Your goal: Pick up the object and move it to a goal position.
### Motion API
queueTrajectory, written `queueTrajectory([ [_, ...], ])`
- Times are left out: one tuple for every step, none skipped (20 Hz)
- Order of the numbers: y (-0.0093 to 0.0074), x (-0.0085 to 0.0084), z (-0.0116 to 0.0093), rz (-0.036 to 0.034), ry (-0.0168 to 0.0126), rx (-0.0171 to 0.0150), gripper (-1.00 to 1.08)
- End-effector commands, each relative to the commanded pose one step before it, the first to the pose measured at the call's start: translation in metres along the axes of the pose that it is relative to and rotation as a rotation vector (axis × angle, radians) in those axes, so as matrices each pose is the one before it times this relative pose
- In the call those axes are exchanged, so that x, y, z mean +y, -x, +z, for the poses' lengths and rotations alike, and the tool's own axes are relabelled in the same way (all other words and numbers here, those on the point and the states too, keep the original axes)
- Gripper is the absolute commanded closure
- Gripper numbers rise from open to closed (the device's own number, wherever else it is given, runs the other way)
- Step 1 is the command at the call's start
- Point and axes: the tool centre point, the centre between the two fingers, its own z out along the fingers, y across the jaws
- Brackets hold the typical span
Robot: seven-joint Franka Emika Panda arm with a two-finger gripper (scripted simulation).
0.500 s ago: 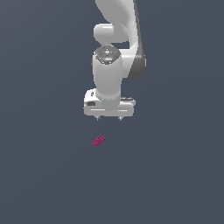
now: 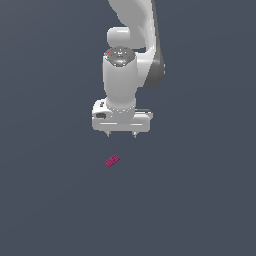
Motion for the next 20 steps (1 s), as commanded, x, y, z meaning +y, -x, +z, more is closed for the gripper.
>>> queueTrajectory([
  [-0.00082,0.00222,-0.00307,-0.00677,0.00483,0.00670,-0.92],
  [0.00006,-0.00012,-0.00004,-0.00067,-0.00008,-0.00014,-0.92],
  [0.00007,-0.00019,0.00041,0.00097,-0.00057,-0.00080,-0.92],
  [0.00003,-0.00025,0.00056,0.00249,-0.00060,-0.00078,-0.92],
  [-0.00010,0.00004,0.00078,0.00438,-0.00061,-0.00071,-0.92],
  [-0.00021,0.00025,0.00094,0.00616,-0.00056,-0.00057,-0.92],
  [-0.00031,0.00037,0.00113,0.00784,-0.00055,-0.00049,-0.92],
  [-0.00039,0.00050,0.00134,0.00956,-0.00060,-0.00050,-0.92],
  [-0.00046,0.00059,0.00159,0.01127,-0.00070,-0.00062,-0.92],
  [-0.00051,0.00061,0.00187,0.01290,-0.00086,-0.00085,-0.92],
  [-0.00055,0.00064,0.00215,0.01454,-0.00100,-0.00108,-0.92],
  [-0.00060,0.00070,0.00242,0.01620,-0.00111,-0.00127,-0.92],
  [-0.00067,0.00076,0.00265,0.01776,-0.00115,-0.00138,-0.92],
  [-0.00075,0.00086,0.00288,0.01943,-0.00116,-0.00145,-0.92],
  [-0.00083,0.00095,0.00312,0.02109,-0.00116,-0.00155,-0.92],
  [-0.00090,0.00102,0.00338,0.02276,-0.00117,-0.00168,-0.92],
  [-0.00096,0.00108,0.00364,0.02443,-0.00116,-0.00183,-0.92],
  [-0.00104,0.00116,0.00390,0.02612,-0.00112,-0.00195,-0.92],
  [-0.00112,0.00123,0.00416,0.02780,-0.00106,-0.00205,-0.92],
  [-0.00121,0.00131,0.00442,0.02950,-0.00097,-0.00216,-0.92],
])
